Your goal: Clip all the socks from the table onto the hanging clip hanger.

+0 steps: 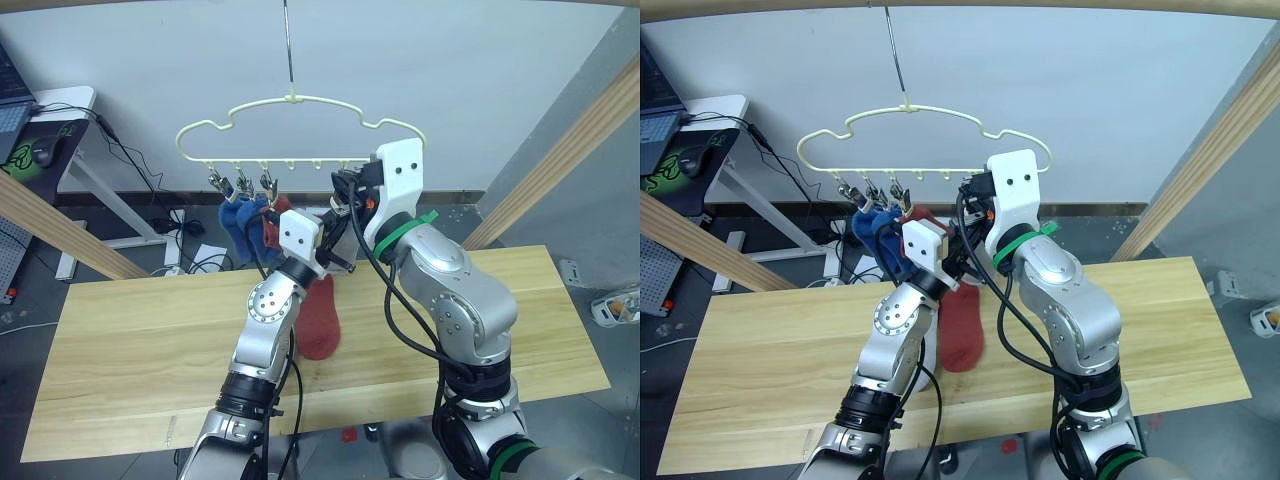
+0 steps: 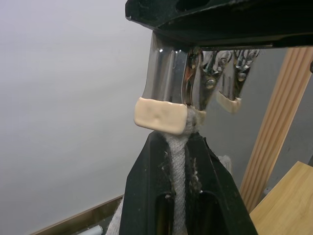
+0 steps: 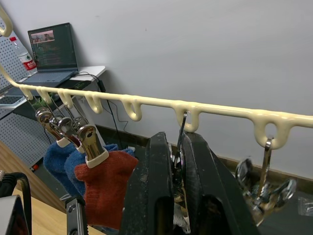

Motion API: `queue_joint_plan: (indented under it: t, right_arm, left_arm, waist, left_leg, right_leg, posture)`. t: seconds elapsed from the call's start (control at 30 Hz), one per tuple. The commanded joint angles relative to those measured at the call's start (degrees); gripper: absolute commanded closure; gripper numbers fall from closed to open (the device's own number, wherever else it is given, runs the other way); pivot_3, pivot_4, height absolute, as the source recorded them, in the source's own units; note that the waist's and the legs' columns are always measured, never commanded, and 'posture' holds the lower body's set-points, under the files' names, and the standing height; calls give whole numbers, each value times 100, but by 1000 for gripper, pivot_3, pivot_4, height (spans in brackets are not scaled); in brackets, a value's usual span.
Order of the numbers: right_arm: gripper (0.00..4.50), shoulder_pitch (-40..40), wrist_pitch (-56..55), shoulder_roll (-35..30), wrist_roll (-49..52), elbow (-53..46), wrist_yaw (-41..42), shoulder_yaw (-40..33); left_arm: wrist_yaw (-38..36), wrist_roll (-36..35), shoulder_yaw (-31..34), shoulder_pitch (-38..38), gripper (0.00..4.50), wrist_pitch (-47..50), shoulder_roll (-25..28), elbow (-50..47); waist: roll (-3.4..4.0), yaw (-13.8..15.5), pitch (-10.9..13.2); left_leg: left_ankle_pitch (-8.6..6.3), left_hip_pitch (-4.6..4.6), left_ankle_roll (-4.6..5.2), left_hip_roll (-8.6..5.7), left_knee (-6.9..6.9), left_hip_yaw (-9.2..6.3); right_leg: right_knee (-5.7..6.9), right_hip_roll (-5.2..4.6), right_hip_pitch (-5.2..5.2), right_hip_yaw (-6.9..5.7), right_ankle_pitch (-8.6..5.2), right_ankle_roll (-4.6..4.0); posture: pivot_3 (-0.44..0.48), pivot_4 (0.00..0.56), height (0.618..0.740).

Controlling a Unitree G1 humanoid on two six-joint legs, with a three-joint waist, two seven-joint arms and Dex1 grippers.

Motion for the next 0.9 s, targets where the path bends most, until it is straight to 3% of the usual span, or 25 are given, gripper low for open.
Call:
queue_joint_plan:
  t: [0.03, 0.07, 0.37, 0.7, 0.9]
  right_arm:
    - [4500, 33, -75, 7, -22, -261, -1, 89]
    - [4500, 45, -75, 13, -17, -269, -6, 84]
    - [1305, 80, -28, 11, 9, -300, 25, 77]
    - [1305, 248, 98, -223, 186, -641, 222, 15]
    - [1266, 336, 157, -368, 231, -779, 296, 1]
  left_arm:
    - [-11, -73, -27, -42, 4485, -69, -69, -358]
    - [-9, -67, -29, -46, 4485, -68, -69, -357]
    - [-4, -34, -19, -67, 4500, -101, -62, -297]
    - [-36, 25, -21, -112, 4500, -223, -35, -180]
    - [-166, -75, 15, -14, 2743, -93, 94, -349]
  waist:
    - [0, 0, 0]
    - [0, 0, 0]
    - [0, 3, 0]
    - [0, 3, 0]
    - [-1, 2, 0]
  left_leg:
    - [0, 0, 0, 0, 0, 0]
    - [0, 0, 0, 0, 0, 0]
    - [0, 0, 0, 0, 1, 0]
    - [0, 0, 0, -1, 1, -1]
    - [0, 1, 0, -1, 3, -1]
  right_leg:
    - [0, 0, 0, 0, 0, 0]
    - [0, 0, 0, 0, 0, 0]
    - [0, 0, 0, 0, 0, 0]
    - [0, 0, 0, 0, 0, 0]
    - [4, 0, 1, -1, 0, 0]
  posture:
    - [-256, 318, 740]
    - [-256, 318, 740]
    - [-255, 318, 740]
    - [-258, 317, 740]
    - [-252, 317, 740]
